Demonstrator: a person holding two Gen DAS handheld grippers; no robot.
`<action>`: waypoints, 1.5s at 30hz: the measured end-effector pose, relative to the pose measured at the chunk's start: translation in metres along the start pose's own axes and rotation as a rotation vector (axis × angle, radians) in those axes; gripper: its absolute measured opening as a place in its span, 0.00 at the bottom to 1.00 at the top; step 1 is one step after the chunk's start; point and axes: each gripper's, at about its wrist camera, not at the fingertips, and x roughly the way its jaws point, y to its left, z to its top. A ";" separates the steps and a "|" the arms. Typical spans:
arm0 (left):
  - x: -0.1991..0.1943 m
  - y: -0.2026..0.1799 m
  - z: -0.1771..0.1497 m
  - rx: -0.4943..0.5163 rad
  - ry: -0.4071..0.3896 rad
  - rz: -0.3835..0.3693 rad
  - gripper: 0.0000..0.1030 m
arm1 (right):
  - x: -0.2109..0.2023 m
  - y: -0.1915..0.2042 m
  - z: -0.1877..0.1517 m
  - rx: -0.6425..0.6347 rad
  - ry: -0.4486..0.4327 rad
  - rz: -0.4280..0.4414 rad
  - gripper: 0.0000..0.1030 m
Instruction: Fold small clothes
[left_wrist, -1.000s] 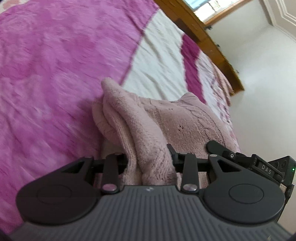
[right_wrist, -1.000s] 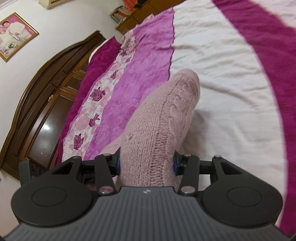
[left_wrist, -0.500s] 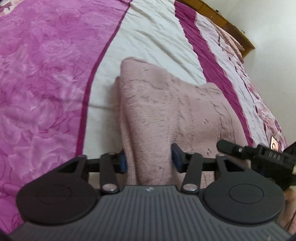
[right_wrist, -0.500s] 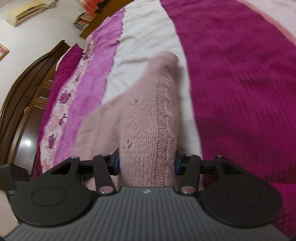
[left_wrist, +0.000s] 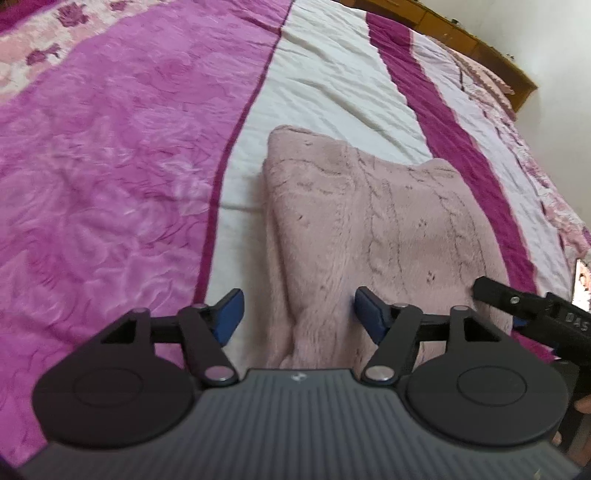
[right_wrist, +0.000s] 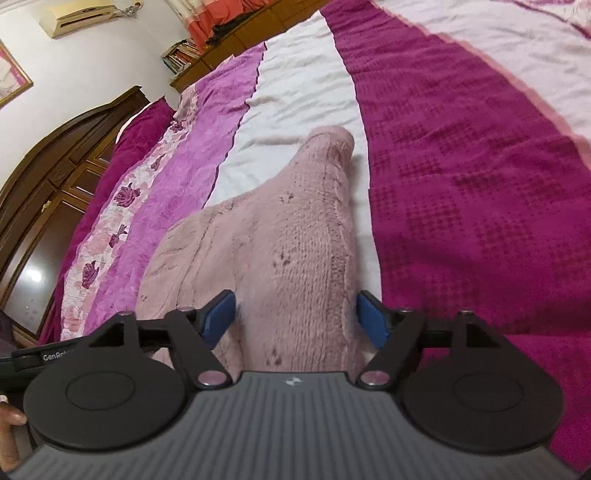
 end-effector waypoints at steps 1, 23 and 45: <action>-0.003 -0.001 -0.003 0.002 -0.003 0.015 0.69 | -0.004 0.002 -0.002 -0.014 -0.007 -0.004 0.78; 0.002 -0.048 -0.066 0.103 0.096 0.160 0.81 | -0.040 0.031 -0.066 -0.205 0.101 -0.207 0.95; 0.014 -0.051 -0.070 0.098 0.131 0.192 0.81 | -0.021 0.029 -0.075 -0.232 0.150 -0.252 0.97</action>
